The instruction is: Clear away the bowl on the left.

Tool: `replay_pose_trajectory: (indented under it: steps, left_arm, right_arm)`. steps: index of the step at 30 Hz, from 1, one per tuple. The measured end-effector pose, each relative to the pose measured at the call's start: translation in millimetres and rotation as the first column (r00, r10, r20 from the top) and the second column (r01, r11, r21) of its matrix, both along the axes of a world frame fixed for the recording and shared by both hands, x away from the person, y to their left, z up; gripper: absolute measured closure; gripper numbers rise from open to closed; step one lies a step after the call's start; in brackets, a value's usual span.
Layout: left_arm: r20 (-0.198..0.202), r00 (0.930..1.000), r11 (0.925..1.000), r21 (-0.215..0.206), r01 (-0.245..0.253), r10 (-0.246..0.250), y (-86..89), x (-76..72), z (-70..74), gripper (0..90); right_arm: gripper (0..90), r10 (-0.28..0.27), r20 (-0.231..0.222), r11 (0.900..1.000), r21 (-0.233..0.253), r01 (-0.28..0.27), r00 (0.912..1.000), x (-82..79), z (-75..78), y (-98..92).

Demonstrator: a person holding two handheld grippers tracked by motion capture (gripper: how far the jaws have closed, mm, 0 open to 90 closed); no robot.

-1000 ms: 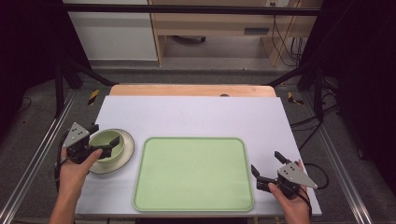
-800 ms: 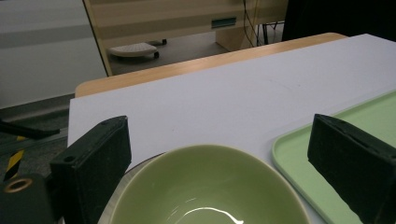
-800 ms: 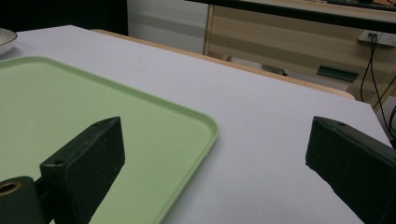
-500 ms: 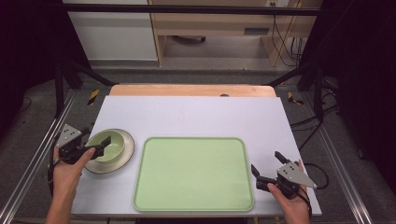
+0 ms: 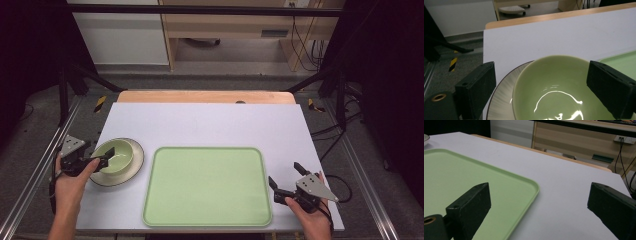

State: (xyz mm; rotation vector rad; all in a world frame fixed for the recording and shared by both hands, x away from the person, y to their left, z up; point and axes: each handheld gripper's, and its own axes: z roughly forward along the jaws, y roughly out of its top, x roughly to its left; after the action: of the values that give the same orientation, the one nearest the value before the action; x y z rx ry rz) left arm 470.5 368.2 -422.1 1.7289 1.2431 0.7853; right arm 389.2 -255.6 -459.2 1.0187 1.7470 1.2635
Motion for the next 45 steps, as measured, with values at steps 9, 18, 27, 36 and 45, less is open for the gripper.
replay_pose_trajectory:
  steps: [9, 18, 27, 36, 45]
  left_arm:
    - [-0.056, 0.998, 0.9995, -0.014, -0.029, 0.029, 2.6, 1.7, -4.6, 12.2]
    - [-0.1, 0.9931, 0.9976, -0.026, -0.065, 0.062, 8.5, 1.9, -6.6, 23.3]
    - [-0.147, 0.9867, 0.9969, -0.027, -0.074, 0.069, 11.5, 2.5, -8.9, 37.7]
    - [-0.194, 0.976, 0.9934, -0.038, -0.108, 0.099, 16.5, 4.2, -15.9, 48.8]
    - [-0.234, 0.9662, 0.9912, -0.049, -0.123, 0.108, 19.2, 8.3, -23.3, 55.8]
  right_arm:
    - [5.2, -0.001, -0.001, 1.0, -0.002, 0.001, 1.0, 0.1, -0.1, 0.4]
    - [5.2, -0.001, -0.004, 1.0, 0.001, 0.001, 1.0, 0.0, -0.1, 0.2]
    - [5.2, 0.002, -0.009, 1.0, -0.001, -0.002, 1.0, 0.4, -0.5, 0.8]
    - [5.2, 0.005, -0.016, 1.0, -0.001, -0.005, 0.9999, 0.7, -1.0, 0.9]
    - [5.2, 0.008, -0.024, 1.0, 0.0, -0.008, 0.9997, 2.8, -2.1, 1.5]
